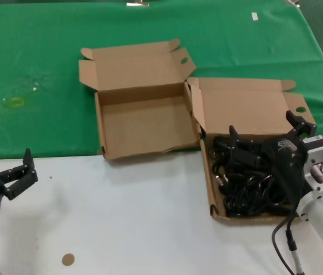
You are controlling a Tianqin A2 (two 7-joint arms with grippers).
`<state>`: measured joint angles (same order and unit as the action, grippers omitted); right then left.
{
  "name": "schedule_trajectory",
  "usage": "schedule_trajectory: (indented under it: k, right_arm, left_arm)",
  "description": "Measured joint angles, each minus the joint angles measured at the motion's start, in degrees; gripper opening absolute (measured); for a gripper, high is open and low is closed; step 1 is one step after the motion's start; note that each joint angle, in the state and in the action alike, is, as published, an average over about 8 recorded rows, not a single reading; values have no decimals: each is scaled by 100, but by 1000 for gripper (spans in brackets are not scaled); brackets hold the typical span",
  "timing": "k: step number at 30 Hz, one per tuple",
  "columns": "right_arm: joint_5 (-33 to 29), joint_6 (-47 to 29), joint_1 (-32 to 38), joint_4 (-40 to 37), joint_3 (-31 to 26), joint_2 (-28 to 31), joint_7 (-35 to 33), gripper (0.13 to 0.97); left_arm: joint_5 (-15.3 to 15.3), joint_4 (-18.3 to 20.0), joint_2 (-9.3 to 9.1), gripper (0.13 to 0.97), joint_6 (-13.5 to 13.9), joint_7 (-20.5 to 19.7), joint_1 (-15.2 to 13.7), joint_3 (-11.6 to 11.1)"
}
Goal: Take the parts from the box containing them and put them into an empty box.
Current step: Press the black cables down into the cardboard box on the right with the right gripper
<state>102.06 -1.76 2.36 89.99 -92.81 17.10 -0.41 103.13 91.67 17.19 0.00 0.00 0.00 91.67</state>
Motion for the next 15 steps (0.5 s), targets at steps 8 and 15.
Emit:
schedule_trajectory:
  k: [8,15]
  right_arm:
    - [0,0,0,0,0,0,0,966]
    - [0,0,0,0,0,0,0,966]
  left_arm:
    - [0,0,0,966,0,0,0,0]
    - [0,0,0,966,0,0,0,0]
